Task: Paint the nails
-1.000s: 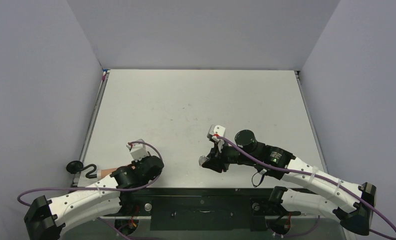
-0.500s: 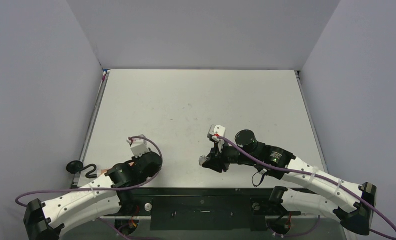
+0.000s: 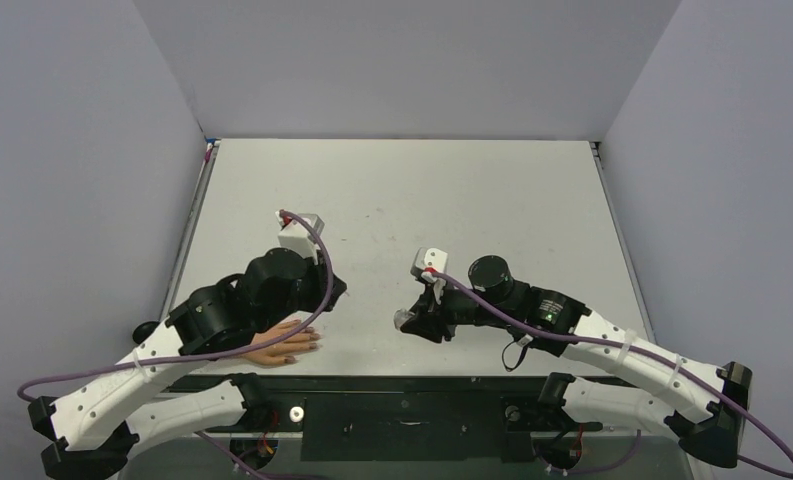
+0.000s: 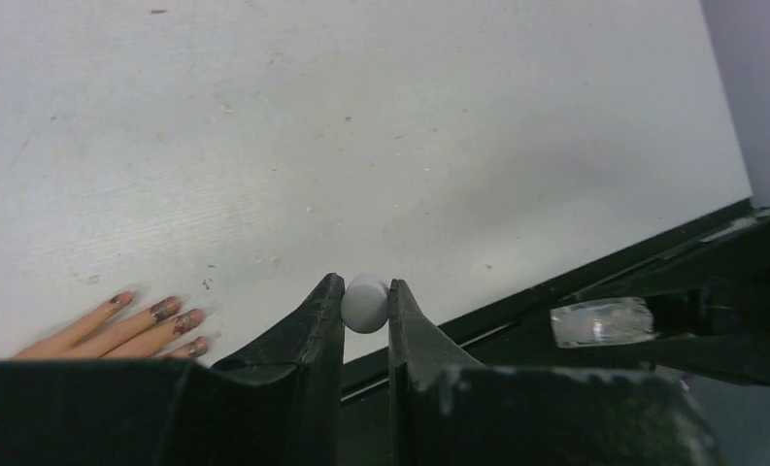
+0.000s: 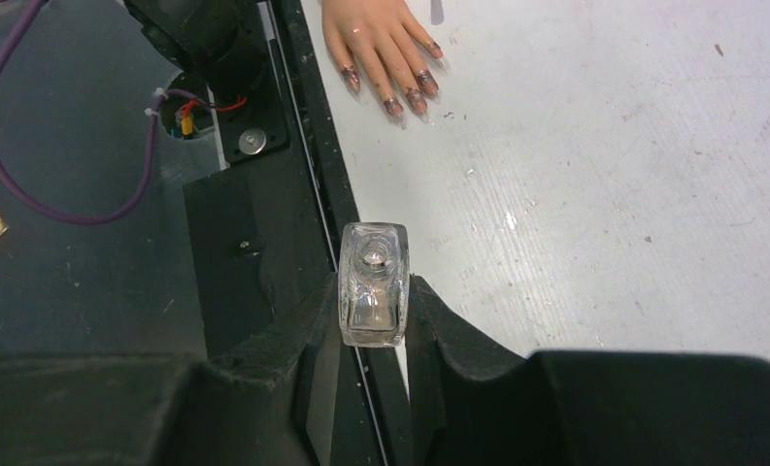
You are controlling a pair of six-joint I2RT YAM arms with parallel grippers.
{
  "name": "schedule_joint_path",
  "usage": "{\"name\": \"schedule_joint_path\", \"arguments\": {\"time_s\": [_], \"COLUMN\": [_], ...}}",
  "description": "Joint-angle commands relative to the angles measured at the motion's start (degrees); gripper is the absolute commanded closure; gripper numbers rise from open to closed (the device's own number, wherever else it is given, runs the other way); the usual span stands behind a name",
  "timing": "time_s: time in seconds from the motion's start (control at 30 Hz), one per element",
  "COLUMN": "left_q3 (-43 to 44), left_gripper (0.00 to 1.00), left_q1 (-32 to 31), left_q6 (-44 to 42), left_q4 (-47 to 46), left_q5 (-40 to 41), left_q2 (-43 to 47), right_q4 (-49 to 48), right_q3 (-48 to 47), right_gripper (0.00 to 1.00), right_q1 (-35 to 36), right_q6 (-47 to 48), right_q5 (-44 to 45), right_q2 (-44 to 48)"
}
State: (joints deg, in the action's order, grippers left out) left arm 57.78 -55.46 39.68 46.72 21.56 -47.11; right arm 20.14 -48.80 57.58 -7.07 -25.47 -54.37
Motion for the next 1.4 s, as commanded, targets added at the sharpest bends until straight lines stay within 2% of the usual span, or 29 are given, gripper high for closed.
{"name": "schedule_joint_path", "arguments": {"time_s": [0.0, 0.23, 0.43, 0.7, 1.37], "left_q3": [10.2, 19.8, 22.4, 22.5, 21.2], "left_gripper": [1.0, 1.0, 1.0, 1.0, 1.0], "left_q1": [-0.2, -0.2, -0.2, -0.2, -0.2], "left_q6": [-9.2, -14.0, -16.4, -16.8, -16.4], "left_q4": [2.7, 3.2, 1.9, 0.2, -0.4], "left_q5": [-11.1, -22.1, -29.6, -32.7, -33.9], "left_q2": [-3.6, -8.7, -11.5, -12.2, -11.8], "right_q4": [-4.3, -6.0, -6.9, -7.1, -6.9], "right_q3": [-2.9, -3.9, -4.9, -6.1, -6.5], "right_gripper": [1.0, 1.0, 1.0, 1.0, 1.0], "right_q1": [1.0, 2.0, 2.9, 3.5, 3.5], "right_q6": [3.0, 5.3, 6.0, 6.5, 6.5], "right_q5": [-3.7, -5.1, -4.5, -4.0, -1.9], "right_q2": [0.9, 1.0, -0.4, -2.0, -3.1]}}
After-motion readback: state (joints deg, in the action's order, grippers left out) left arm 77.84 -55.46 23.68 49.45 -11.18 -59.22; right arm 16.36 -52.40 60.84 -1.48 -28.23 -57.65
